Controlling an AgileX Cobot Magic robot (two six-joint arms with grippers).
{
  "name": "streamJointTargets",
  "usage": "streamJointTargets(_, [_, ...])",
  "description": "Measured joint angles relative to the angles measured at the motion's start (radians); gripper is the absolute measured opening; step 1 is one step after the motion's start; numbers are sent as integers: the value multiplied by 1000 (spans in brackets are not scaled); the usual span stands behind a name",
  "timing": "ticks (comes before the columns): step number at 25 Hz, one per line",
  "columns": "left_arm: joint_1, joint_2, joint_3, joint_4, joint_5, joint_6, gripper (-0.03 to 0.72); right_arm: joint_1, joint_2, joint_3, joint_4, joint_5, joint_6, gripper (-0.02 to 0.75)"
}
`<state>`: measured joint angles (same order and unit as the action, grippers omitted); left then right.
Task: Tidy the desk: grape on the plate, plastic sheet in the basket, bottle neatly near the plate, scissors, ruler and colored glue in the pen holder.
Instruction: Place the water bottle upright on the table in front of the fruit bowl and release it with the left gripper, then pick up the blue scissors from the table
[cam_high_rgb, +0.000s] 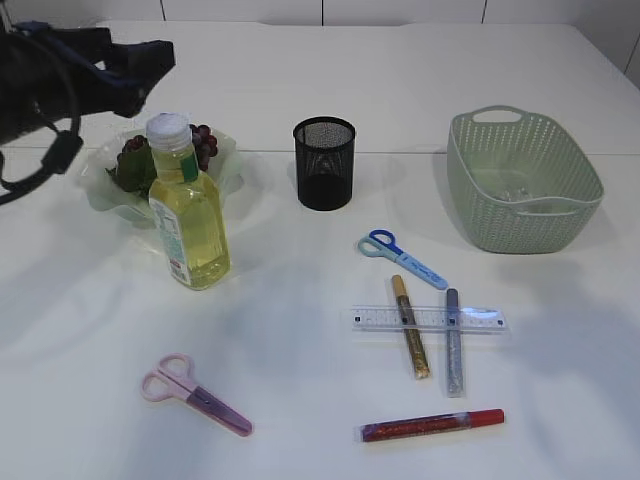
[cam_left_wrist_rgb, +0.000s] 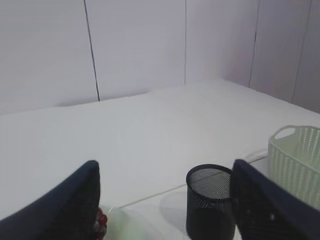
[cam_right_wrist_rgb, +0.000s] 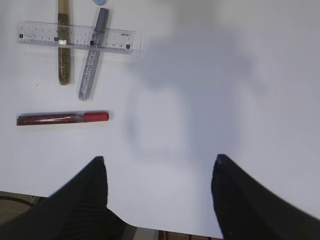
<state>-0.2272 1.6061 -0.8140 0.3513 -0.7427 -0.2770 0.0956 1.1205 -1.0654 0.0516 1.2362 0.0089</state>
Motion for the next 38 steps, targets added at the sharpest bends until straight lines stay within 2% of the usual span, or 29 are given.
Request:
streamJointTargets(4, [0,-140,0,0,282,-44,560,0,0,0,0,0,0,512])
streamJointTargets(13, [0,-433,6,-18,932,-52,511,0,0,0,0,0,0,511])
streamJointTargets(18, [0,-492,6,-131,1330,-45,508,0,0,0,0,0,0,511])
streamJointTargets(21, [0,-492,4,-212,1490,29,508,0,0,0,7,0,0,511])
streamJointTargets(24, [0,-492,0,-284,1613,95,508,0,0,0,32,0,0,511])
streamJointTargets(28, [0,-492,0,-374,1735,112,507,0,0,0,51,2,0,511])
streamJointTargets(38, [0,-493,0,-394,1766,118,489,0,0,0,60,2,0,511])
